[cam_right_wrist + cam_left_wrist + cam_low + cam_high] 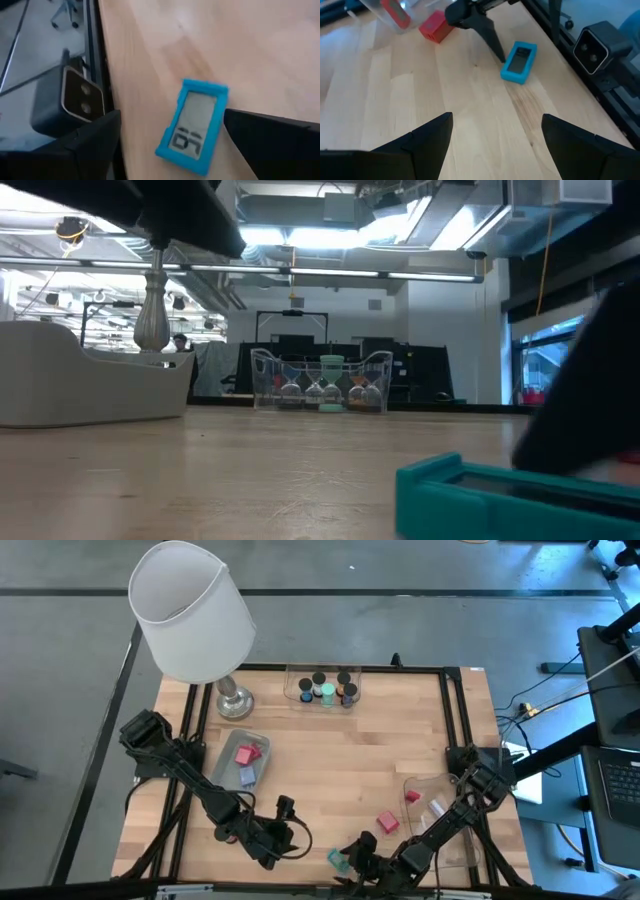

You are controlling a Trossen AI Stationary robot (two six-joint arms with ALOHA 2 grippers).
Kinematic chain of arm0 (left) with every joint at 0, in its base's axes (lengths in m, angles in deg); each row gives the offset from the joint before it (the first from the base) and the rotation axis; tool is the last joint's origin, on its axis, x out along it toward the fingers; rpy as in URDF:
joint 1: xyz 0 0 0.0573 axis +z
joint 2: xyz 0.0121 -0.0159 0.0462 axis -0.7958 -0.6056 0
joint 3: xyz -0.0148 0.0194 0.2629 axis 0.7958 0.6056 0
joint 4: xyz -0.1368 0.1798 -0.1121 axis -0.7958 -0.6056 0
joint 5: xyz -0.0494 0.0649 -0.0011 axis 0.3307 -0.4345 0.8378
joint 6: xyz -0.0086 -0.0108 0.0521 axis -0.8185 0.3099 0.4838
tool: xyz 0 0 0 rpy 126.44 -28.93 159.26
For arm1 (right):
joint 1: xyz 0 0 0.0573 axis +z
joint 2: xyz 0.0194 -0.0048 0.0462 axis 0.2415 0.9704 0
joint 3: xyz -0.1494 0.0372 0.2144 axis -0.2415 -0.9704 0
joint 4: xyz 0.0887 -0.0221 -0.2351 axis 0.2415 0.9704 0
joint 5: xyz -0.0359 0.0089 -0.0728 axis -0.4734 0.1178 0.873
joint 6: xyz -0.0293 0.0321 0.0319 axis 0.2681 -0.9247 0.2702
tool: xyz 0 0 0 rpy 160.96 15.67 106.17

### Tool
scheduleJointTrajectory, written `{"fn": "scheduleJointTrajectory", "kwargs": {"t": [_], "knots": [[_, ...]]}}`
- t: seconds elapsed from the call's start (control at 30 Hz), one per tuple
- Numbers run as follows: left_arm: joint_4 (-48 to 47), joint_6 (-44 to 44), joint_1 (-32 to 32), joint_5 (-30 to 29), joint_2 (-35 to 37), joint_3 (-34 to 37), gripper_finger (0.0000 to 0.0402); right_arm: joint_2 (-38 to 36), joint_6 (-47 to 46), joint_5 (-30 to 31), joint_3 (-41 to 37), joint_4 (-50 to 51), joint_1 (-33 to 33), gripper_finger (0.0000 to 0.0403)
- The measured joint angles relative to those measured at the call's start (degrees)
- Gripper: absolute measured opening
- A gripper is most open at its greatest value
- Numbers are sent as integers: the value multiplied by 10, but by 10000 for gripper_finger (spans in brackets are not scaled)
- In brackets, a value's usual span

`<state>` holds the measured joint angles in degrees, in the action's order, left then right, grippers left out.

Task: Pick & Place Office items
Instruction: Put the blue digital timer into the bottom transparent bin

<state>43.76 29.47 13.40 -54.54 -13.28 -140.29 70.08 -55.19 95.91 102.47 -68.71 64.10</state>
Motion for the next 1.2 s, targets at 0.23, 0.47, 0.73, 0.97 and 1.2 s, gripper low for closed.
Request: {"fn": "scheduleJointTrajectory", "kwargs": {"t": [0.23, 0.47, 0.73, 0.97, 1.2], "knots": [[-13, -20, -1, 1, 0, 0, 303, 45, 53, -2, 46, 22, 0, 357], [-13, -21, -7, 1, 0, 0, 303, 59, 121, -8, 79, 89, 0, 341], [-13, -20, -8, 0, 0, 0, 303, 59, 77, -7, 79, 99, -2, 291], [-13, -20, -8, 0, 0, 0, 303, 59, 30, -3, 78, 102, -2, 237], [-13, -20, -8, -1, 0, 0, 303, 59, 31, -4, 78, 105, -2, 163]]}}
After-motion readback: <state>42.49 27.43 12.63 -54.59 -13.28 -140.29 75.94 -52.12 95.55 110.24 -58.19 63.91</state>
